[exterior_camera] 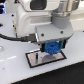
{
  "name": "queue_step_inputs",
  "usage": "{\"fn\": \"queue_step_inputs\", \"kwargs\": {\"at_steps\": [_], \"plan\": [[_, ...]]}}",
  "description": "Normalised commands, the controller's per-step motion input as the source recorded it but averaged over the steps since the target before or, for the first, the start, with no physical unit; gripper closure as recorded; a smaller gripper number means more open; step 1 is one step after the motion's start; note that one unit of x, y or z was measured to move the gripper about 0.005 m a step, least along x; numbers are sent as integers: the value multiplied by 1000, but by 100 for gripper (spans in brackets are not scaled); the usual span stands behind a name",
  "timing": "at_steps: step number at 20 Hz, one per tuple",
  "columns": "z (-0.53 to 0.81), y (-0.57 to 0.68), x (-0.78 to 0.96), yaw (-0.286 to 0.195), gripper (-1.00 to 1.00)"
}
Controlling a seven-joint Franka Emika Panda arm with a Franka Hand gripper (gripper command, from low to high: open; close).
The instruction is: Insert the blue gear onto the right peg, followed by the red gear
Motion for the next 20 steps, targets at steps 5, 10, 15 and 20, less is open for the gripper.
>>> {"fn": "queue_step_inputs", "kwargs": {"at_steps": [5,10,15,20], "plan": [[-261,8,191,0,100],[170,60,45,0,100],[-71,16,203,0,100],[-167,-3,185,0,100]]}}
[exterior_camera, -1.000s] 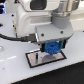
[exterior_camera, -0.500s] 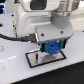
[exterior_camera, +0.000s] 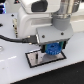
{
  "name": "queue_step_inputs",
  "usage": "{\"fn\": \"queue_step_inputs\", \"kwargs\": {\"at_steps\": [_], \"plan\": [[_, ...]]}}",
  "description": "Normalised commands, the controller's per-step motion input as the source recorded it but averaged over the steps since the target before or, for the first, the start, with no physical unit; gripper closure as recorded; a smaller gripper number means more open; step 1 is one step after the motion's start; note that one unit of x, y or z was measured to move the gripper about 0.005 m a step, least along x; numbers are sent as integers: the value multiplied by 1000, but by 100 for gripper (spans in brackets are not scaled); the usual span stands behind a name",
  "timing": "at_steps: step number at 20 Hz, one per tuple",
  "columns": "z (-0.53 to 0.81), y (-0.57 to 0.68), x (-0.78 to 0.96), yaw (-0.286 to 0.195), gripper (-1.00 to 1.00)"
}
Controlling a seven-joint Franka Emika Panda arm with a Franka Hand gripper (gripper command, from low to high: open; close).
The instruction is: Insert the blue gear onto the right peg, followed by the red gear
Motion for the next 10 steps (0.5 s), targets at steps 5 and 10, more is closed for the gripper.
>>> {"fn": "queue_step_inputs", "kwargs": {"at_steps": [5,10], "plan": [[-269,-16,118,0,100],[-149,21,105,0,100]]}}
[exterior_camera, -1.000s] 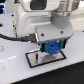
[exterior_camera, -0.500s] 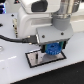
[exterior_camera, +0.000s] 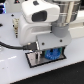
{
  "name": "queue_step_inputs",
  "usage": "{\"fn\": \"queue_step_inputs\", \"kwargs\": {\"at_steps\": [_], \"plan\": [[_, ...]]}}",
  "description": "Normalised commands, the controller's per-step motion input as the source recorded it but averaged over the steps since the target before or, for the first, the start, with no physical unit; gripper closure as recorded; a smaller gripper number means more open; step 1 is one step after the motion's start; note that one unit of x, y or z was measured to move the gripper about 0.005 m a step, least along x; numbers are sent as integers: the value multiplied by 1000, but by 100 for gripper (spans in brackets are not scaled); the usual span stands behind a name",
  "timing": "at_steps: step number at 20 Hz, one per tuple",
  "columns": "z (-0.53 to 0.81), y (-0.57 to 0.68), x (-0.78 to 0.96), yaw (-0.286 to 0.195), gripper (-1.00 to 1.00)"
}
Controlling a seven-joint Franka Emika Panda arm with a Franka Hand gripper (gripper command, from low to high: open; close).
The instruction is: Insert the blue gear onto the right peg, followed by the red gear
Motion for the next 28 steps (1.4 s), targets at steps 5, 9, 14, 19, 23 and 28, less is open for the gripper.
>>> {"fn": "queue_step_inputs", "kwargs": {"at_steps": [5,9,14,19,23,28], "plan": [[36,74,24,0,-100],[333,113,-34,0,-100],[485,101,-164,0,-100],[368,152,-359,0,-100],[163,224,-590,0,-100],[40,122,-749,0,-100]]}}
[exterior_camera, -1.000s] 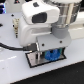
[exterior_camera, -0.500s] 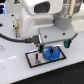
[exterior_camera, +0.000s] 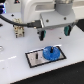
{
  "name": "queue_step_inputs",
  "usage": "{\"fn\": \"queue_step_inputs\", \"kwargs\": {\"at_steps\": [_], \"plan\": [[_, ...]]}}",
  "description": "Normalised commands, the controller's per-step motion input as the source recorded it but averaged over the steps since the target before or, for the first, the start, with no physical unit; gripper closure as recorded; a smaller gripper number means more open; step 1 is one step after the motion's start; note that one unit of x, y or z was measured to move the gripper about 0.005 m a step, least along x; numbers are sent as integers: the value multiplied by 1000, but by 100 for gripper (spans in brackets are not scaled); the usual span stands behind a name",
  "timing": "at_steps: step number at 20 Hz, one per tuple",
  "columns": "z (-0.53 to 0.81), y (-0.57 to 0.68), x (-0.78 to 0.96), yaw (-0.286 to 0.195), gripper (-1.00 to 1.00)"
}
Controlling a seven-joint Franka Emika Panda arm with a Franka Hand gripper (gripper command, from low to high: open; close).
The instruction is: Insert the blue gear onto the right peg, followed by the red gear
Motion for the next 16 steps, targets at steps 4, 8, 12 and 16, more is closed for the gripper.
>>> {"fn": "queue_step_inputs", "kwargs": {"at_steps": [4,8,12,16], "plan": [[-8,174,-800,0,-100],[-38,245,-767,0,-100],[-81,253,-696,0,-100],[-103,349,-554,0,-100]]}}
